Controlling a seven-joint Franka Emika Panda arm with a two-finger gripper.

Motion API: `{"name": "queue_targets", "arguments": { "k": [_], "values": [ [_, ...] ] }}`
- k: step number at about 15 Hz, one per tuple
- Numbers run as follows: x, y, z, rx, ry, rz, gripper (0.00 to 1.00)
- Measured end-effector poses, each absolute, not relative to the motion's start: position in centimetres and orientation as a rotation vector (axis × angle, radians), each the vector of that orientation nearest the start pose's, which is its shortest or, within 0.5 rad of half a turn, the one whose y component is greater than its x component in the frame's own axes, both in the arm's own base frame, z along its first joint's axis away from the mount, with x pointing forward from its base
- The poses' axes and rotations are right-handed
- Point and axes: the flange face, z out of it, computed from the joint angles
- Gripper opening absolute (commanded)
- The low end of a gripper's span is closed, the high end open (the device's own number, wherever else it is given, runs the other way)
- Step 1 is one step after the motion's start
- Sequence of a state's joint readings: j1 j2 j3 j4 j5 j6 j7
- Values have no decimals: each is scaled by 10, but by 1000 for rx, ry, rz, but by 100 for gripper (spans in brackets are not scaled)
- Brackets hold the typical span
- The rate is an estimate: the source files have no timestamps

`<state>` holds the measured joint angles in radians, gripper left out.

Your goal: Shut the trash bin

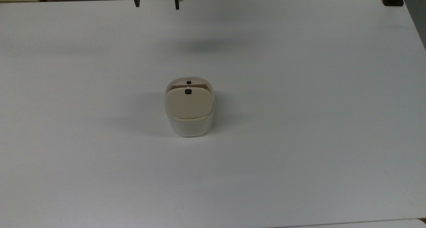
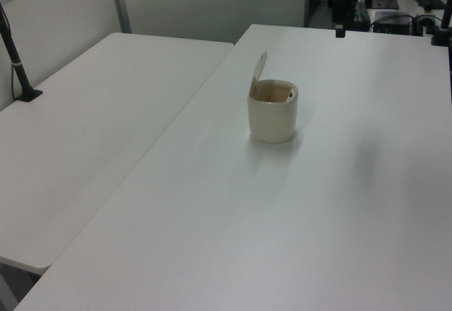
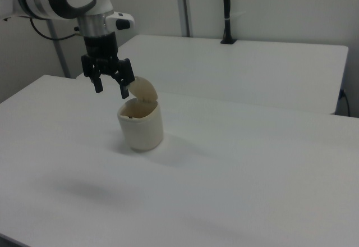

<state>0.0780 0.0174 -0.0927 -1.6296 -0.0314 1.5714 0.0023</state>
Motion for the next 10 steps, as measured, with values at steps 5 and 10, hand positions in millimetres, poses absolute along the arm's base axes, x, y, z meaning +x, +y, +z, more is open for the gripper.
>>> {"name": "queue_targets", "arguments": {
  "k": [5,10],
  "values": [
    [559,-8,584,-3172,-8,119,33],
    [571,-1,586,-3124,-148,-1,0]
  ]
}}
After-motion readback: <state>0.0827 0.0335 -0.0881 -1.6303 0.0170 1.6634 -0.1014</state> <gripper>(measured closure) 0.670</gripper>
